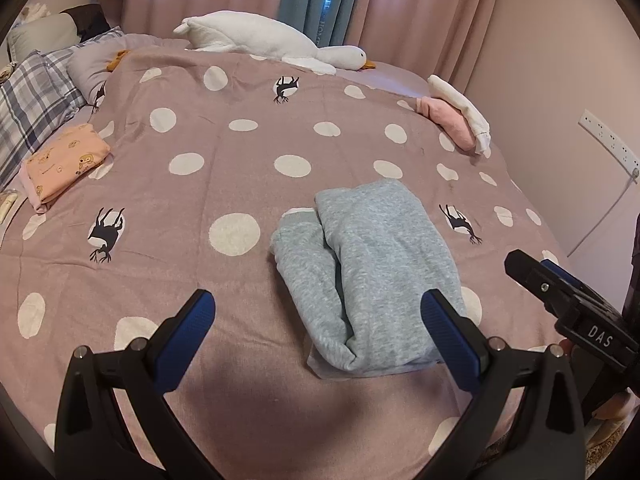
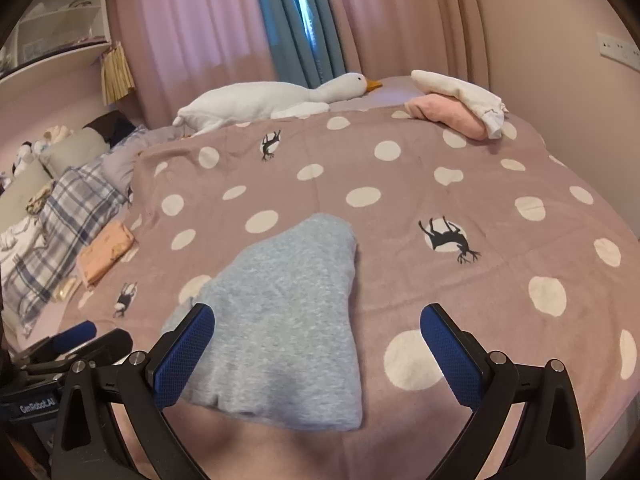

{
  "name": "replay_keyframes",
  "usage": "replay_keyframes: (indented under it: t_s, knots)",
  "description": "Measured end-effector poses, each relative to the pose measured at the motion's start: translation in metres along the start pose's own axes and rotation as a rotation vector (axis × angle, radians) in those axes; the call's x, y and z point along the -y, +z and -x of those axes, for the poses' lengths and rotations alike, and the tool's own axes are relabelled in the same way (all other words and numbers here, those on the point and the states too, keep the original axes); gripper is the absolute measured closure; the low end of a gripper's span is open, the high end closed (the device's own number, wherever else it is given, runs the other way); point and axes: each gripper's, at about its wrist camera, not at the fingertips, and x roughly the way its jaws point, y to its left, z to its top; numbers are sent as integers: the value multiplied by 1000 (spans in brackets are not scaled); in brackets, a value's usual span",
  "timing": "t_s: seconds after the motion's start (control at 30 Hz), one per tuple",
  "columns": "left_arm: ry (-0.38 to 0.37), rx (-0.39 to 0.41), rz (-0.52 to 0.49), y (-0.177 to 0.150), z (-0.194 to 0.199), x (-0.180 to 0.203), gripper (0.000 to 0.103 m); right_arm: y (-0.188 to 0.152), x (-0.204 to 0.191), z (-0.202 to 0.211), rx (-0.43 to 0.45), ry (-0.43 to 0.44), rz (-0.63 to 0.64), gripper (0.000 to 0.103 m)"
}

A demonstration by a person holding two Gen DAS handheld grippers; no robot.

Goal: Fold small clothes
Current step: 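Open both grippers and withdraw from the folded sweatshirt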

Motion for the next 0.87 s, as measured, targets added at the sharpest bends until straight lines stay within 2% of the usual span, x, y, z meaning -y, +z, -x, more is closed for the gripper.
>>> replay_keyframes:
  t_s: [0.87]
  knots:
    - [-4,12,-11,0,3,5,0,-3,1,-2,-7,-19,-6,1]
